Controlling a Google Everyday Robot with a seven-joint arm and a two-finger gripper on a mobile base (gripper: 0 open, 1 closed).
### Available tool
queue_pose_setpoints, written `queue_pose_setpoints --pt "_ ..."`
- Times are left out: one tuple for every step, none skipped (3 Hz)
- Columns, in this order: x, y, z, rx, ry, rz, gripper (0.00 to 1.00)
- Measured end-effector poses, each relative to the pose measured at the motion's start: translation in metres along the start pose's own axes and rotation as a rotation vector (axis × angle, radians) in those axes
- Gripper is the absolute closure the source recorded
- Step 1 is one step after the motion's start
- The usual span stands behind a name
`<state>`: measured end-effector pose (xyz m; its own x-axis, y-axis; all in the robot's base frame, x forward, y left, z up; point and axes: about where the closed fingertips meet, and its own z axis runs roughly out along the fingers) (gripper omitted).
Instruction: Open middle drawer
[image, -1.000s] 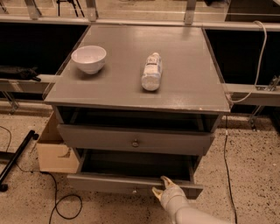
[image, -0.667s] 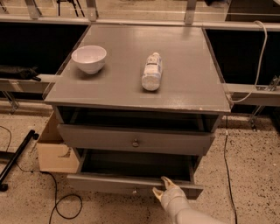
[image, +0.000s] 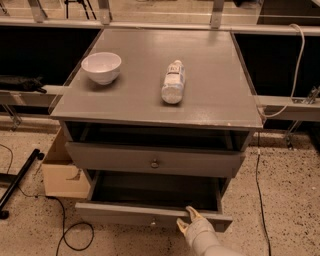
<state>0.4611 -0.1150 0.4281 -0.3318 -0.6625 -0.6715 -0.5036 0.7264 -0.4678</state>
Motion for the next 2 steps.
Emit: queue_pose_setpoints --pt "0.0001 0.0001 -0.0001 0.0 0.0 0.0 1.0" --pt "0.0057 0.0071 -0.0057 -0.006 0.019 -0.016 1.0"
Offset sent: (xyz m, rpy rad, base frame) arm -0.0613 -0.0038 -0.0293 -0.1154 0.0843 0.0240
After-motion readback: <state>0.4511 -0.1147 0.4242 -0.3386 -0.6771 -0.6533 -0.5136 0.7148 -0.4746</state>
